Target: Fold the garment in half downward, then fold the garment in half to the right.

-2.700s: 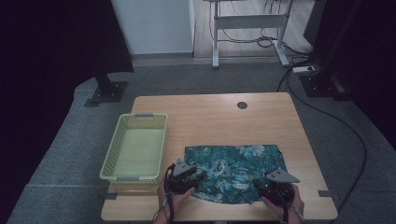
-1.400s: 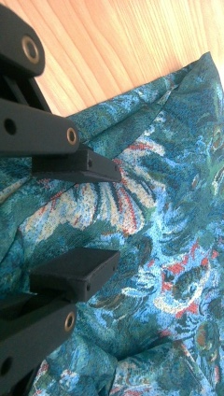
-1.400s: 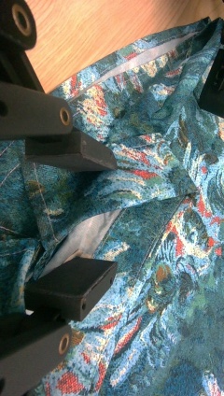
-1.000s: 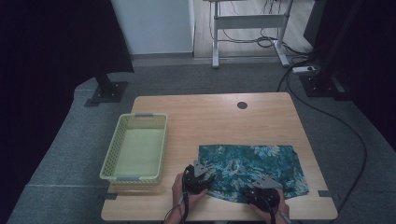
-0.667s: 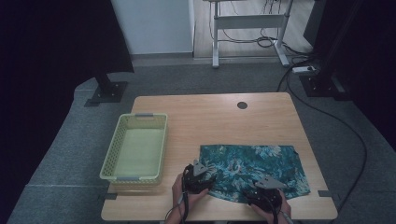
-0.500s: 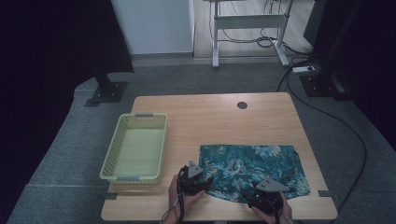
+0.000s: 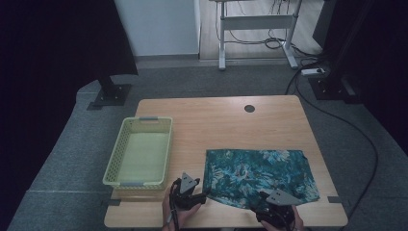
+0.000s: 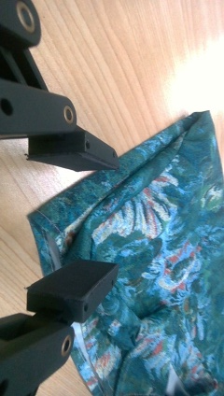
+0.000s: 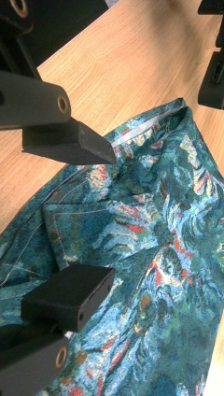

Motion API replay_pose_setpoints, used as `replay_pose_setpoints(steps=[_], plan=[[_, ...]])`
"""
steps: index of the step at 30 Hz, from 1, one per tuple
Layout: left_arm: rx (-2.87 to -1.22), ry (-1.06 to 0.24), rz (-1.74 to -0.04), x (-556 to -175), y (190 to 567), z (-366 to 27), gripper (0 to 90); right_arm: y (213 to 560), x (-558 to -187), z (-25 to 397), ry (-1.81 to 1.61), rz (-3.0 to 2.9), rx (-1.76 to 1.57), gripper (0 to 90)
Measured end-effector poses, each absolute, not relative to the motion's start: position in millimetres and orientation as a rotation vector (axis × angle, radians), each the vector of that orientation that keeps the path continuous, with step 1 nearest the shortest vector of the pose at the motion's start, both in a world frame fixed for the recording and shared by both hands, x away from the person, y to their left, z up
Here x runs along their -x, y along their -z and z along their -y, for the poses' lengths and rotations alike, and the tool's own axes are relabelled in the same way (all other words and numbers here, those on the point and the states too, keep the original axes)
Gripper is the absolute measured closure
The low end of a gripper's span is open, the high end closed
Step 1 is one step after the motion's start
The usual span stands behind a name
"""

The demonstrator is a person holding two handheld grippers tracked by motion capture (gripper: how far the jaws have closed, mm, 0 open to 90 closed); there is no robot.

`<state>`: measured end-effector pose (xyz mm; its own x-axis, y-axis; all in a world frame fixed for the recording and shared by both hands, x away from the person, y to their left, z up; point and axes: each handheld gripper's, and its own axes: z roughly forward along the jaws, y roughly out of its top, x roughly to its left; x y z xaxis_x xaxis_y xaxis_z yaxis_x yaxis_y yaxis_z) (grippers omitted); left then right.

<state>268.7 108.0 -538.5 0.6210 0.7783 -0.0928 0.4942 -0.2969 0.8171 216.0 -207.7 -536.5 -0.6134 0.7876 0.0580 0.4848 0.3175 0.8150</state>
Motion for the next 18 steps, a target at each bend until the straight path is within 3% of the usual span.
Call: replay_pose_setpoints(steps=[8, 18], plan=[[-1.964, -0.362, -0.974, -268.4, 538.8, -108.5, 37.1, 535.1, -214.3, 208.6, -1.196, -2.237, -1.11, 38.3], [-1.94, -0.332, -1.0, -274.7, 538.6, -109.0, 38.1, 533.4, -217.8, 213.4, -1.178, -2.225, -1.113, 38.3]])
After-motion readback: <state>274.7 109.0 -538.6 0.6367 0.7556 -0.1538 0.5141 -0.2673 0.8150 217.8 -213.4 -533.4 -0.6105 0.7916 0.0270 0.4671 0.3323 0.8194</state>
